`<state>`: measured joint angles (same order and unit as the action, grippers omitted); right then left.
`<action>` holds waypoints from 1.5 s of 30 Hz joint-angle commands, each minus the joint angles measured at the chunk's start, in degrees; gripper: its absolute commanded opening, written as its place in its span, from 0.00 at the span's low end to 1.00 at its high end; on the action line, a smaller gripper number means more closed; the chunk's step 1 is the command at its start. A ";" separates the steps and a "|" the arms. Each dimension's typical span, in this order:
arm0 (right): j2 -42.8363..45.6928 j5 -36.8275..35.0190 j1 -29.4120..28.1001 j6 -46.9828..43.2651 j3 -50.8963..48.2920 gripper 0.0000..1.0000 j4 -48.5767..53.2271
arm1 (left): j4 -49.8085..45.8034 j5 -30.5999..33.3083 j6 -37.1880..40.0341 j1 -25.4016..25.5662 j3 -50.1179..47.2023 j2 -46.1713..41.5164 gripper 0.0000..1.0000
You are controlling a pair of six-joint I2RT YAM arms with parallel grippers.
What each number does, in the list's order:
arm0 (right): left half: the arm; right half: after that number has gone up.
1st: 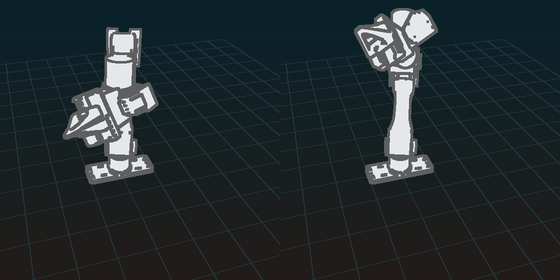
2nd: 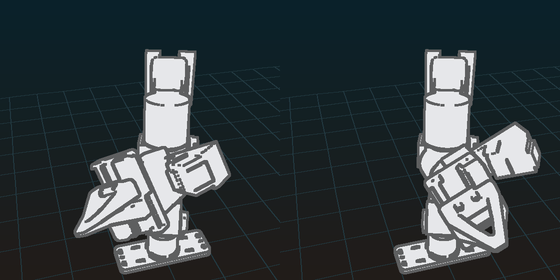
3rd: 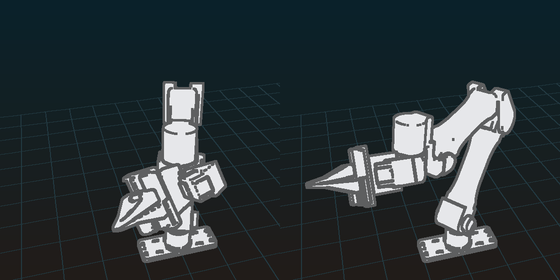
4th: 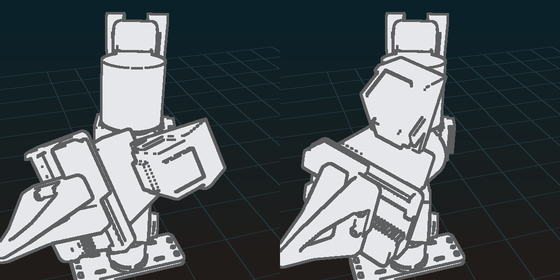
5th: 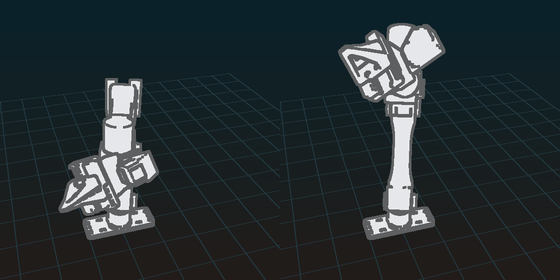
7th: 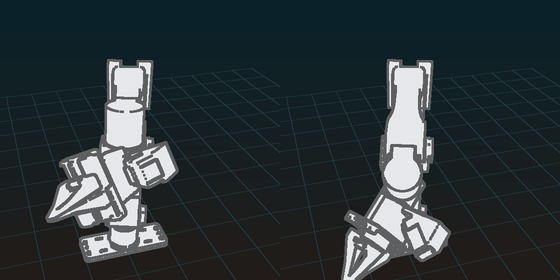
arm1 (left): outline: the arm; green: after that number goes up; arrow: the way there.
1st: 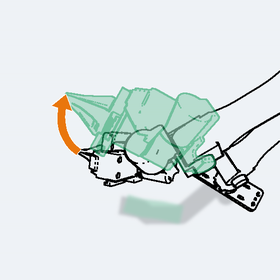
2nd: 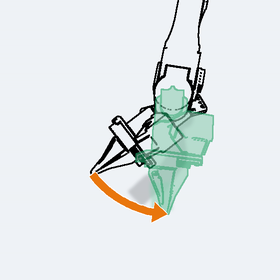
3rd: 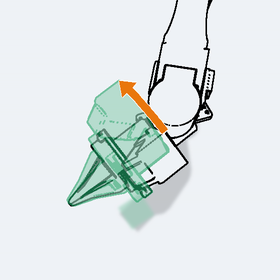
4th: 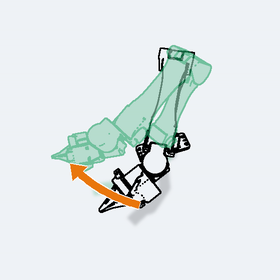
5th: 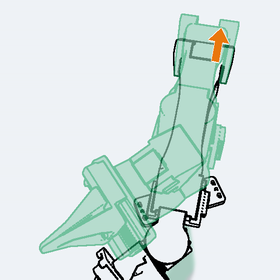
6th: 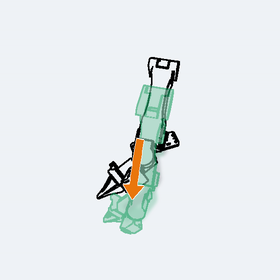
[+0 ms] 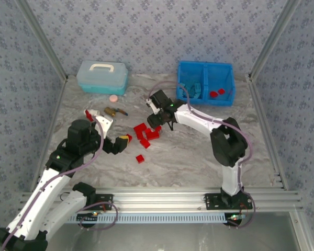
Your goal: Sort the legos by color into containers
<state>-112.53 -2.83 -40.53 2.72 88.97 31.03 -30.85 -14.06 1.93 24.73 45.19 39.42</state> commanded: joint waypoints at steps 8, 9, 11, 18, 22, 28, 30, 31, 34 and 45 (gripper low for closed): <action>-9.99 -0.31 0.56 -1.54 7.62 0.63 4.59 | -1.18 1.03 0.35 -0.43 0.88 -1.36 0.99; -10.42 -0.31 0.63 -1.34 7.58 0.63 4.40 | -1.14 0.97 0.34 -0.47 0.89 -1.36 0.99; -11.27 -0.07 0.84 -1.31 7.53 0.64 4.27 | -1.13 0.98 0.33 -0.47 0.88 -1.36 0.99; -13.09 0.87 0.97 -1.23 6.69 0.63 4.06 | -1.11 1.01 0.36 -0.48 0.91 -1.20 0.99; -14.34 1.78 1.31 -0.71 6.91 0.50 4.03 | -1.11 1.06 0.34 -0.46 0.91 -1.27 0.99; -14.27 3.11 1.86 -0.52 7.38 0.44 4.34 | -1.14 1.06 0.26 -0.46 0.91 -1.38 0.99; -13.72 2.49 1.86 -0.44 7.35 0.38 4.36 | -1.13 1.07 0.23 -0.41 0.93 -1.28 0.99; -13.20 2.33 1.85 -0.35 7.16 0.36 4.15 | -1.20 1.06 0.25 -0.47 0.93 -1.35 0.99; -10.86 1.06 1.94 0.25 7.02 0.30 4.05 | -1.30 1.06 0.22 -0.47 0.92 -1.27 0.99; 6.01 -5.87 7.54 3.34 1.28 0.33 -2.65 | -1.00 0.80 0.09 -0.46 0.88 -1.18 0.99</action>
<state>-112.38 -4.78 -36.05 3.68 91.96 31.16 -31.73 -13.45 1.93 24.73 45.19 38.68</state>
